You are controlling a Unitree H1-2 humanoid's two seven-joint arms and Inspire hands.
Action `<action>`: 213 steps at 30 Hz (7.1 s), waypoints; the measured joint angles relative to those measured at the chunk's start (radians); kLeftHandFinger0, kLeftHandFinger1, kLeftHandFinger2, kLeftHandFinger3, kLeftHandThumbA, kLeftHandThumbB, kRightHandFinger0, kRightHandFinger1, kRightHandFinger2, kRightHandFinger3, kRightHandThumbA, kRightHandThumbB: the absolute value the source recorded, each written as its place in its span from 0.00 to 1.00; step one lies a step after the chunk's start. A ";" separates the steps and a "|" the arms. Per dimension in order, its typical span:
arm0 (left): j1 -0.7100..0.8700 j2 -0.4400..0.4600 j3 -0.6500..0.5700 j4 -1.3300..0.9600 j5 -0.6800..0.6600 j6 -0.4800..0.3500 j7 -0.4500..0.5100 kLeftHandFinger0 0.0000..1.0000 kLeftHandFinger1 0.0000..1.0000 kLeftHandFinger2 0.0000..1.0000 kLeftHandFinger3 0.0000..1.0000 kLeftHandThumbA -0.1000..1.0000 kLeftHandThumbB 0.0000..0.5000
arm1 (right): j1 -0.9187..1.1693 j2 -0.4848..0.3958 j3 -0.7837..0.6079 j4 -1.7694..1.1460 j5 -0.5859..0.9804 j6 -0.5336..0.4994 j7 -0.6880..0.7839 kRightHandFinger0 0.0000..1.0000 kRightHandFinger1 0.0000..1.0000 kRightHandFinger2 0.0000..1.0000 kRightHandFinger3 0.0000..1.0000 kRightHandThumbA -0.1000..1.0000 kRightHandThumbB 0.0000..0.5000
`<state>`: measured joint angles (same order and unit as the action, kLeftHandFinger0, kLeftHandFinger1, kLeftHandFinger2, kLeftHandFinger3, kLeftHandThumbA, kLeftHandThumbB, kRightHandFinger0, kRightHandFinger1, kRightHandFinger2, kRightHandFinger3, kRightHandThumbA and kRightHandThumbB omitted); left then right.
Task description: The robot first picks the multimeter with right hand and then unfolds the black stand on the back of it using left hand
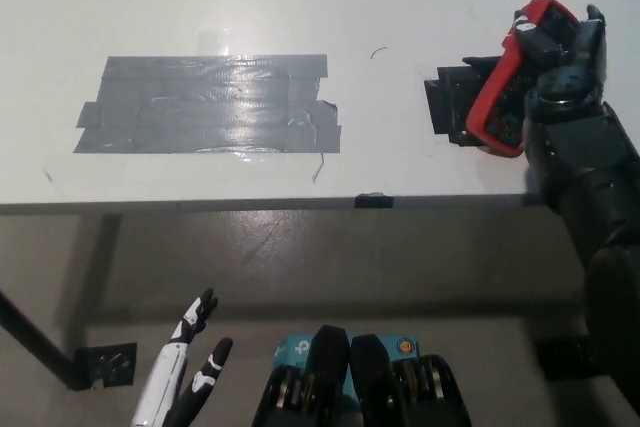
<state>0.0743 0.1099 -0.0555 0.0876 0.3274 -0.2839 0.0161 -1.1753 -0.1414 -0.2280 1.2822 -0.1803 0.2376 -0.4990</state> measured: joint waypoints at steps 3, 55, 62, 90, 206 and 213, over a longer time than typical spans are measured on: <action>-0.003 0.001 0.000 0.000 0.000 0.000 0.000 1.00 1.00 1.00 1.00 0.97 0.24 | 0.000 -0.002 0.002 0.002 0.010 -0.018 0.001 0.00 0.24 0.64 0.20 0.00 0.42; -0.018 -0.053 -0.058 -0.253 -0.015 0.000 -0.013 1.00 1.00 1.00 1.00 1.00 0.26 | 0.494 0.263 -0.279 -1.123 0.834 0.159 0.128 0.00 0.37 0.86 1.00 0.00 0.25; -0.078 -0.075 -0.083 -0.387 -0.028 0.007 -0.013 1.00 1.00 1.00 1.00 1.00 0.30 | 0.597 0.287 -0.162 -1.309 0.946 0.188 0.126 0.00 0.27 0.89 1.00 0.00 0.24; -0.379 -0.153 -0.117 -0.698 0.035 0.086 -0.057 1.00 1.00 1.00 1.00 1.00 0.41 | 0.790 0.208 0.231 -1.833 1.346 0.234 0.155 0.00 0.53 0.93 1.00 0.00 0.15; -0.209 -0.074 -0.567 -0.583 0.555 -0.165 0.408 1.00 0.79 0.92 1.00 1.00 0.41 | 0.762 0.206 0.247 -2.084 1.409 0.144 -0.027 0.00 0.46 0.90 1.00 0.00 0.11; -0.227 -0.022 -0.634 -0.532 0.518 -0.166 0.523 0.77 0.29 0.49 1.00 1.00 0.24 | 0.763 0.207 0.248 -2.083 1.406 0.136 -0.031 0.00 0.45 0.89 0.97 0.00 0.11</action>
<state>-0.1522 0.0879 -0.6894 -0.4448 0.8450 -0.4496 0.5394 -0.4125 0.0658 0.0204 -0.8009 1.2256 0.3738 -0.5300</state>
